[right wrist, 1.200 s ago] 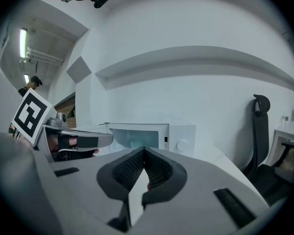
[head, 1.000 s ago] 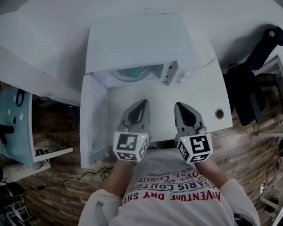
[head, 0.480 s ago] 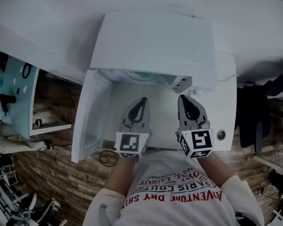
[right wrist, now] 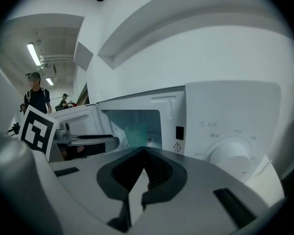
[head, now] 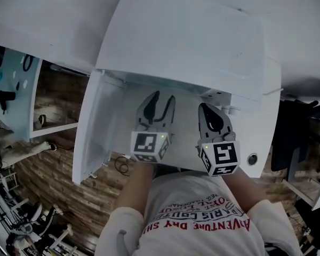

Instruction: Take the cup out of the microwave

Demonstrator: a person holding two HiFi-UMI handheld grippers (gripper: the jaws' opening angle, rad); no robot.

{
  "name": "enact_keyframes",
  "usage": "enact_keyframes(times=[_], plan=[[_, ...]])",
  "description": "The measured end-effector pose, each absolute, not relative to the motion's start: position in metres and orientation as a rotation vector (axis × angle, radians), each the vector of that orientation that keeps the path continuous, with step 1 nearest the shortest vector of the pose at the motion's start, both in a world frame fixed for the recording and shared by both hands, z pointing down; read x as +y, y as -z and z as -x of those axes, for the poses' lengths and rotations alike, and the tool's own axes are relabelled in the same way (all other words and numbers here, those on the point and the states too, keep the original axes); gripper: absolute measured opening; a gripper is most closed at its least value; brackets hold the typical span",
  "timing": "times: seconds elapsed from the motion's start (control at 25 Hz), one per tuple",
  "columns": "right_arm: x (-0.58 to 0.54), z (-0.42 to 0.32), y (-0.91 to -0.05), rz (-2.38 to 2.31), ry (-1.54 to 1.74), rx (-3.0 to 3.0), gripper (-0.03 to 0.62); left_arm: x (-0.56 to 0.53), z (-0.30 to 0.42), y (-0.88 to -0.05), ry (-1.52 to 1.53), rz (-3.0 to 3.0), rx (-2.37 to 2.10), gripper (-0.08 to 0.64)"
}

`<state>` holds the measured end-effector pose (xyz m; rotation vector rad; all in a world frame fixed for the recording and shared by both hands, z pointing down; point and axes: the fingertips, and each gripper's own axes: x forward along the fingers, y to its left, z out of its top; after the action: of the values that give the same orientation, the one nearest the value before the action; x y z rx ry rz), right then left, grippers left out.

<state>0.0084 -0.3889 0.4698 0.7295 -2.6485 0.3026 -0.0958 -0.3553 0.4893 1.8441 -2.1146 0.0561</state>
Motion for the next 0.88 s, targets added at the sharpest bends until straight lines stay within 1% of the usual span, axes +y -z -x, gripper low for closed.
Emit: enact_keyframes(times=[0.08,0.2,0.32,0.56,0.88], plan=[[-0.391,-0.004,-0.476,-0.719,-0.307,-2.642,0.011,-0.367,0.102,-0.496,-0.016,-1.844,-2.106,0.217],[-0.390,-0.001,-0.484,-0.697,-0.314,-2.633,0.011,-0.382,0.113,-0.509,-0.020,-1.828,-2.106,0.331],[-0.386,0.001,-0.491,-0.671,-0.319,-2.618,0.011,-0.400,0.118,-0.516,-0.048,-1.850,-2.089,0.392],[-0.383,0.002,-0.501,-0.635,-0.346,-2.590,0.011,-0.429,0.124,-0.521,-0.096,-1.876,-2.079,0.416],[-0.375,0.001,-0.518,-0.557,-0.379,-2.531,0.011,-0.450,0.128,-0.536,-0.244,-1.847,-2.097,0.414]])
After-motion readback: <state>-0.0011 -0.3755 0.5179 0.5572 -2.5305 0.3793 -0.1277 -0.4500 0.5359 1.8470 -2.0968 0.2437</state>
